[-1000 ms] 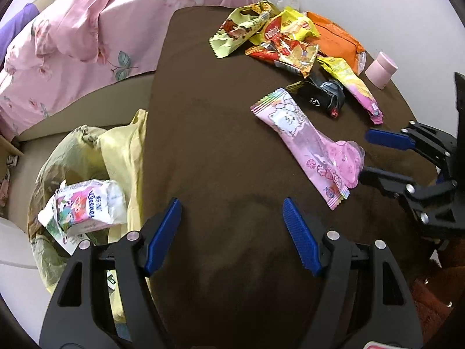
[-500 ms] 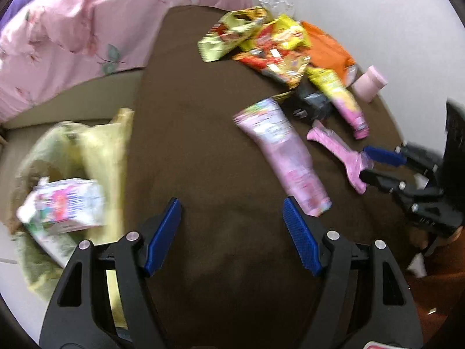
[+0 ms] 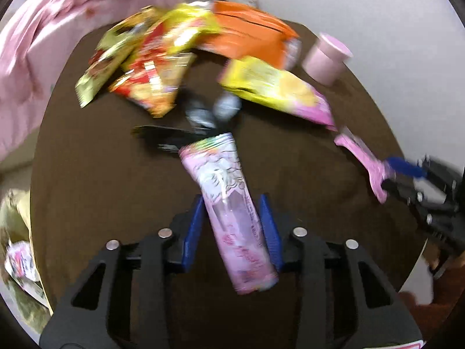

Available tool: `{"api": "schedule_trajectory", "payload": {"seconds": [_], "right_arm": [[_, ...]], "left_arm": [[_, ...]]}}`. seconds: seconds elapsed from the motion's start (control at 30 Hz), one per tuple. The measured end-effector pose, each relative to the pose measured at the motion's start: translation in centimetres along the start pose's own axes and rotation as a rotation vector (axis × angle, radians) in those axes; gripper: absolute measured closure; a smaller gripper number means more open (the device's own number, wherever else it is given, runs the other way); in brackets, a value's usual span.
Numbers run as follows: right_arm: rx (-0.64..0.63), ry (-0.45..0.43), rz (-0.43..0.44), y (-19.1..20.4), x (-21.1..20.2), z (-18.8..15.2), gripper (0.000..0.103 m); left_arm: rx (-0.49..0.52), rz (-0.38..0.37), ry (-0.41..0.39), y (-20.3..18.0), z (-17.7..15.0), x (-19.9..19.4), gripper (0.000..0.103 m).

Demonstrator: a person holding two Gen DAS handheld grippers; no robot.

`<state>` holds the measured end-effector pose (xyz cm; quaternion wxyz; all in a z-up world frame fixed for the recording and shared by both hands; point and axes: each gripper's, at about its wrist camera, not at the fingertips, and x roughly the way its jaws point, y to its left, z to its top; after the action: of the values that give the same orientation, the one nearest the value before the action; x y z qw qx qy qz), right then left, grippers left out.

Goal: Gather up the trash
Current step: 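Grasp the pink candy stick with the right gripper while the left grasps the pink wrapper, then carry the pink wrapper and pink candy stick over the yellow trash bag with both grippers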

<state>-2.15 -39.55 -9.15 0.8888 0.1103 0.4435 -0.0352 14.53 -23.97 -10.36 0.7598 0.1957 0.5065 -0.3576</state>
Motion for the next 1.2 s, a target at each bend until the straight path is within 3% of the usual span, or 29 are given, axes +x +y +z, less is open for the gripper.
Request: {"api": "schedule_trajectory", "payload": {"seconds": [0.33,0.83,1.2], "right_arm": [[0.0,0.012,-0.012,-0.3,0.4,-0.2,0.066],[0.024,-0.007,-0.047,-0.7,-0.3,-0.2,0.066],[-0.026,-0.076,-0.062,1.2,-2.7,1.5,0.067]], "left_arm": [[0.089,-0.063,0.035,-3.2,-2.5,-0.8,0.083],[0.186,-0.105,0.016,-7.3,-4.9,-3.9,0.084],[0.166,-0.085,-0.077,-6.4,-5.4,-6.8,0.085]]}}
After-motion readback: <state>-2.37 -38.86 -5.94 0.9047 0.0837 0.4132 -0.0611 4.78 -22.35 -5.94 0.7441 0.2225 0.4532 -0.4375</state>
